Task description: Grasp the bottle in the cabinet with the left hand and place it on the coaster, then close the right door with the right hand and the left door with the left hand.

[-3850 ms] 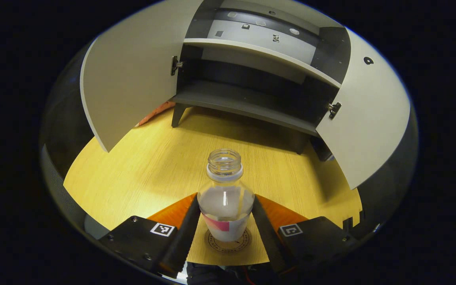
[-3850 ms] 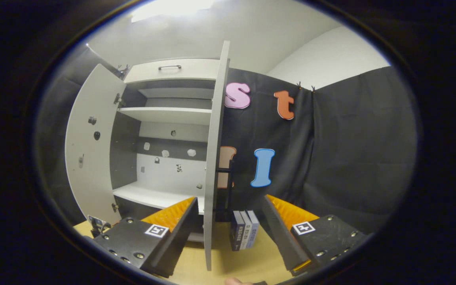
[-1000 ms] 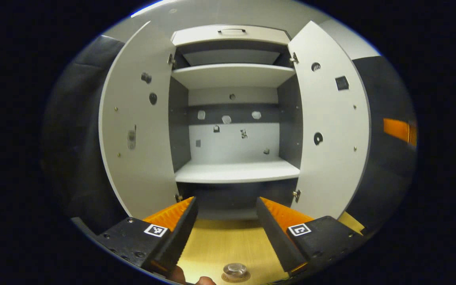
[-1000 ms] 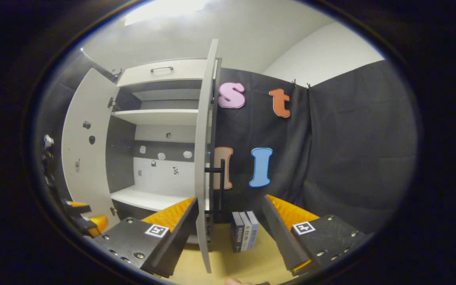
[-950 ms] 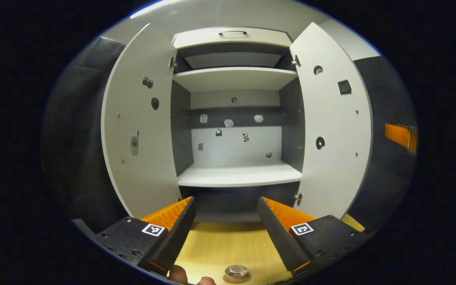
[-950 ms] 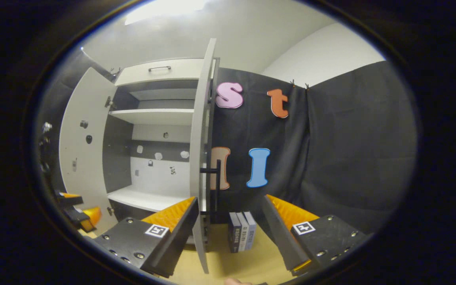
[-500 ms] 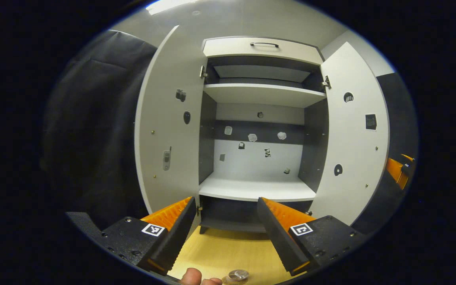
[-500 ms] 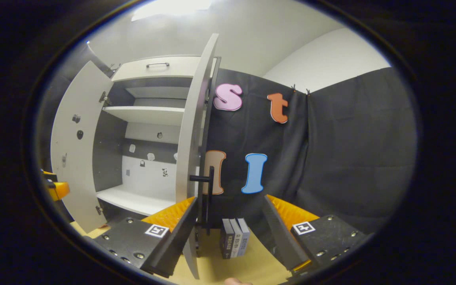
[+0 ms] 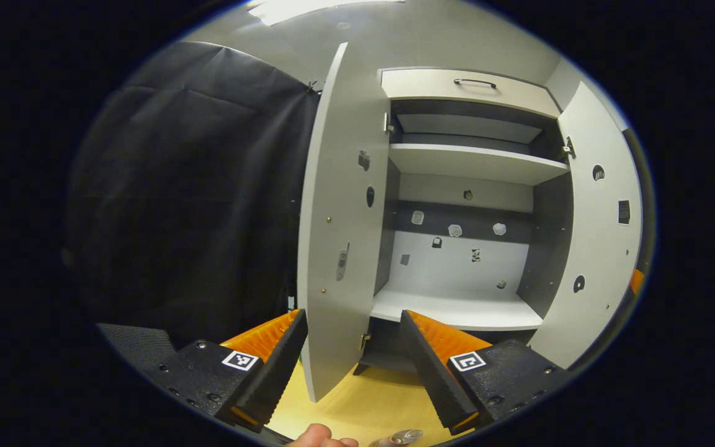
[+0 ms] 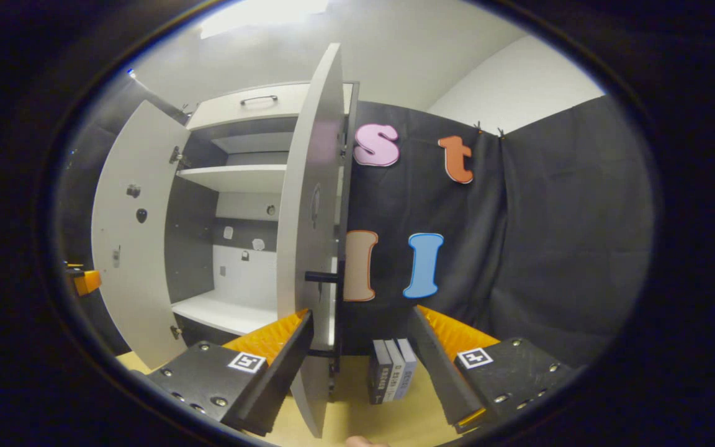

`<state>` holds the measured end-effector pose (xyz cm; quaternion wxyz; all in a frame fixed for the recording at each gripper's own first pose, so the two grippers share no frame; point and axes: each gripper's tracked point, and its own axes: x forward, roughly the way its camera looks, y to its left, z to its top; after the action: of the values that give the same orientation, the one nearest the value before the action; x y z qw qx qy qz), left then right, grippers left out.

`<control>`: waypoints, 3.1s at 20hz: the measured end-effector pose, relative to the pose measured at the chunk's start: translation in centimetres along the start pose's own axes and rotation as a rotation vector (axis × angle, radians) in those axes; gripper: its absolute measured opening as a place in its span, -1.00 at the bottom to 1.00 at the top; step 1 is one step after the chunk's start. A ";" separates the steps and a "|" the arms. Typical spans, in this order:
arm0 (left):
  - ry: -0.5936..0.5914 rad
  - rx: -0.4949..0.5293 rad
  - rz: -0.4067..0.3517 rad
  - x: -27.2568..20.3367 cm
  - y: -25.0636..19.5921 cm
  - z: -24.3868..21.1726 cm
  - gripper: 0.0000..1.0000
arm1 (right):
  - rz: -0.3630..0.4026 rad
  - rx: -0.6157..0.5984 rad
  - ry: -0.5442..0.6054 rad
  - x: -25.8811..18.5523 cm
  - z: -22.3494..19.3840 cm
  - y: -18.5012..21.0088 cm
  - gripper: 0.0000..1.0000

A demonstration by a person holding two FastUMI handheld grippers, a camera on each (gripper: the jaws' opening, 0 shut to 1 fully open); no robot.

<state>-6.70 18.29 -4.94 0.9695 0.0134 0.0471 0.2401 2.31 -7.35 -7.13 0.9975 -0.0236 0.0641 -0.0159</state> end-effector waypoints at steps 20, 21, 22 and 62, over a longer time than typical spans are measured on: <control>0.040 0.014 0.134 -2.8 9.1 -1.4 0.92 | 0.208 -0.002 -0.002 3.7 0.0 12.1 0.86; 0.043 0.015 0.142 -2.9 9.5 -1.4 0.92 | 0.232 -0.001 -0.001 3.9 0.0 12.9 0.86; 0.044 0.014 0.149 -2.8 9.7 -1.5 0.93 | 0.251 -0.008 0.000 3.7 -0.1 13.2 0.86; 0.097 -0.071 0.042 7.0 11.2 -3.8 0.93 | 0.153 -0.057 0.051 4.3 -3.3 16.0 0.94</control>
<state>-6.14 31.49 -8.79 0.9607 -0.0318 0.0853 0.2621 6.59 8.36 -11.75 0.9928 -0.0468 0.0917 0.0618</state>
